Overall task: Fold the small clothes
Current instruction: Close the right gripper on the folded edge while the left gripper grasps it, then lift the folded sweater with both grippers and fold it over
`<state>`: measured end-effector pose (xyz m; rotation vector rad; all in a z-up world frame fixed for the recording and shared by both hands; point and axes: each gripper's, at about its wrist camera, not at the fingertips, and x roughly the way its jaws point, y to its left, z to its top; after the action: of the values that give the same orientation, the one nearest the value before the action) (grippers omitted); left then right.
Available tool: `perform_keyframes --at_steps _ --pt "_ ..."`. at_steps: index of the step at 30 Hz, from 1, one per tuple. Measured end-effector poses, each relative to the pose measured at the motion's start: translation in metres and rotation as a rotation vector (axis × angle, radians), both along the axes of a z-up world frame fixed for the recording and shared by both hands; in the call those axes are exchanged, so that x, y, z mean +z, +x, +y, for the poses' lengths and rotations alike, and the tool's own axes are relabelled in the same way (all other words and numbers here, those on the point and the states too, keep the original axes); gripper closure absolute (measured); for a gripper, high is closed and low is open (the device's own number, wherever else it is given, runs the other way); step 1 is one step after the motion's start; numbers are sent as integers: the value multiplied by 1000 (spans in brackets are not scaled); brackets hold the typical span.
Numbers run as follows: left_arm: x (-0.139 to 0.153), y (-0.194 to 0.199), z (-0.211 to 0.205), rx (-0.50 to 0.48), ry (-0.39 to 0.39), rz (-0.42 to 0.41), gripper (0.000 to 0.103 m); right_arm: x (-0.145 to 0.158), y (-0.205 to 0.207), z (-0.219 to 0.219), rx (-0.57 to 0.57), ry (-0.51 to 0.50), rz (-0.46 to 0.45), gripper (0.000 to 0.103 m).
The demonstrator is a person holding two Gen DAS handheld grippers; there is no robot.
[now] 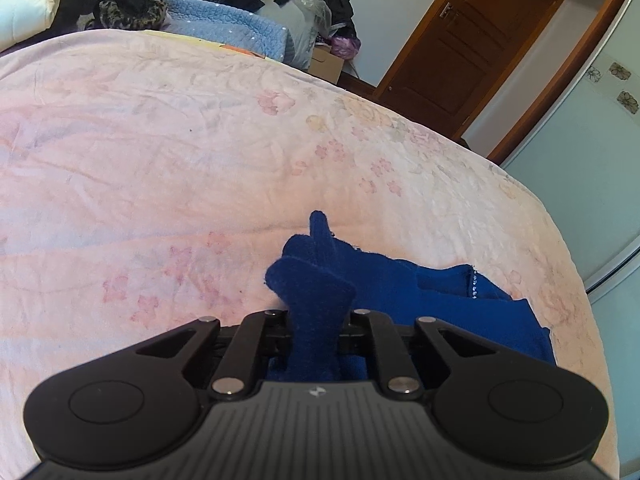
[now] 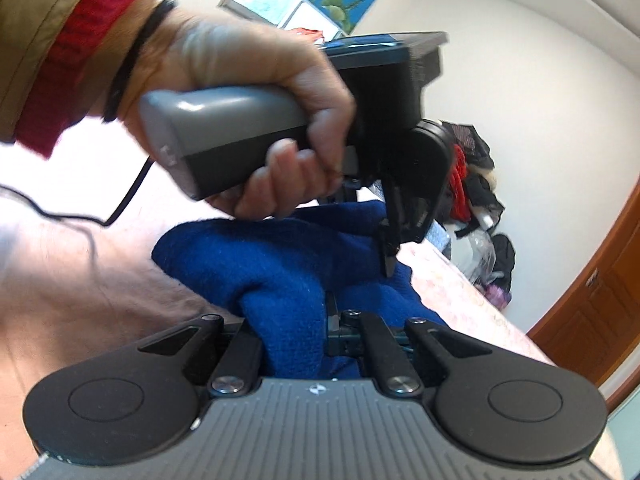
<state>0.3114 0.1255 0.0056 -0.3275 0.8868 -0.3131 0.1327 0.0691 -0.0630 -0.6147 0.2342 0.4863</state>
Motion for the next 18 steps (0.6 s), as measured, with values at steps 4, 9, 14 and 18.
perform_keyframes --at_steps 4,9,14,18 --pt "11 -4 -11 17 -20 -17 92 10 3 -25 -32 92 34 96" --pt "27 -10 -34 21 -17 -63 92 16 -1 -53 -71 161 61 96" --pt "36 -16 -64 1 11 -99 92 17 8 -79 -105 209 82 96" --pt "40 -19 -87 -25 26 -113 92 15 8 -100 -134 249 102 96"
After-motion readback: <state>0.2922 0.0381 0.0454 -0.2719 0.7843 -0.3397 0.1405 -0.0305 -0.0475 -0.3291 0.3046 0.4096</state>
